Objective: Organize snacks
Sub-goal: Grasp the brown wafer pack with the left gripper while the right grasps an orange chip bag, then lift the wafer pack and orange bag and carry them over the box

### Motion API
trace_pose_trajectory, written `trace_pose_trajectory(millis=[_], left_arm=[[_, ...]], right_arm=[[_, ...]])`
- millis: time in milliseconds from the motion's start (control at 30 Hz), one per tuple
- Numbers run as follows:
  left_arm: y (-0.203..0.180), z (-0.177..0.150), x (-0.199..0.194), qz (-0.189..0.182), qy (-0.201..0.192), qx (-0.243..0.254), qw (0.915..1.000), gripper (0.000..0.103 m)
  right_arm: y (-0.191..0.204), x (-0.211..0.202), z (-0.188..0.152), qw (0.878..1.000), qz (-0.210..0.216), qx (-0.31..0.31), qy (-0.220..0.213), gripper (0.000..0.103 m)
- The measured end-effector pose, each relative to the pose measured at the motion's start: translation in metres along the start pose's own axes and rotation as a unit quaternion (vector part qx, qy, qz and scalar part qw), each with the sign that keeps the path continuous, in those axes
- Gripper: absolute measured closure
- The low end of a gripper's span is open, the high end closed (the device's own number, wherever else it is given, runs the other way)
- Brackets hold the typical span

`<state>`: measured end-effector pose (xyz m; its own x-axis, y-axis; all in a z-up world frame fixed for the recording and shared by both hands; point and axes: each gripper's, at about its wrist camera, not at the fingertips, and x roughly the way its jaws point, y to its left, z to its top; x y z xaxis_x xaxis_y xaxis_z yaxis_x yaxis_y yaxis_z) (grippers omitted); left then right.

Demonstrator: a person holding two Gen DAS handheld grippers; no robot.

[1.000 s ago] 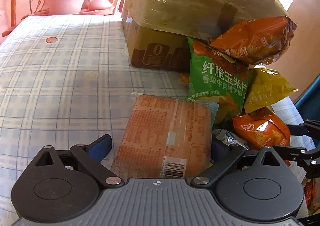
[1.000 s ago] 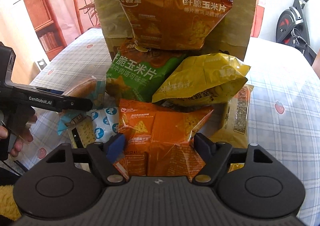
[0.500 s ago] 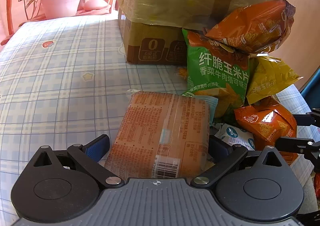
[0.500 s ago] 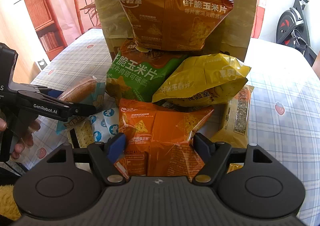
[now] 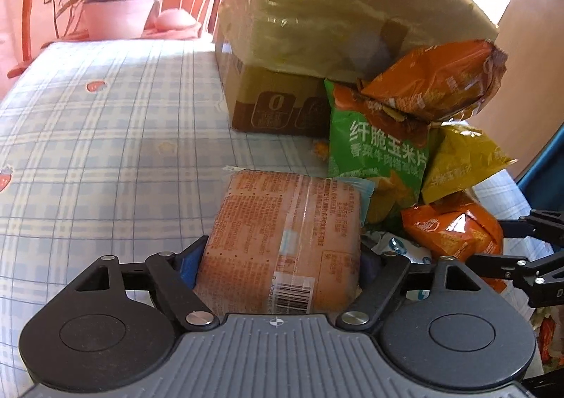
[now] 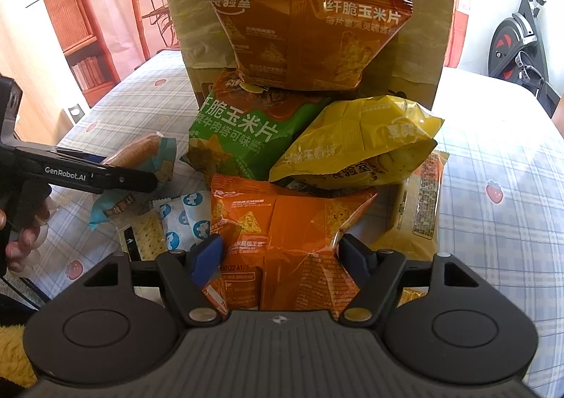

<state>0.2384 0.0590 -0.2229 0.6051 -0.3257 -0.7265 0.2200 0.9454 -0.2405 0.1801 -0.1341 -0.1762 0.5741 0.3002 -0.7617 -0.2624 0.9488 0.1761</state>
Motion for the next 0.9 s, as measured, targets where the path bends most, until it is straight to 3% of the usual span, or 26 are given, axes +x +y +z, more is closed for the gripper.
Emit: trace_pose_trajectory(millis=[367,900], left_arm=[[-0.015,0.015,-0.037,0.014,-0.061,0.024,0.9978,0.022],[-0.032,0.021,-0.063,0.004,-0.083,0.031,0.9960,0.022]], right_arm=[[-0.003,-0.005,0.000,1.000,0.004,0.006,-0.012,0.039],[-0.012,-0.036,-0.005,0.999,0.014,0.025,-0.025,0.040]])
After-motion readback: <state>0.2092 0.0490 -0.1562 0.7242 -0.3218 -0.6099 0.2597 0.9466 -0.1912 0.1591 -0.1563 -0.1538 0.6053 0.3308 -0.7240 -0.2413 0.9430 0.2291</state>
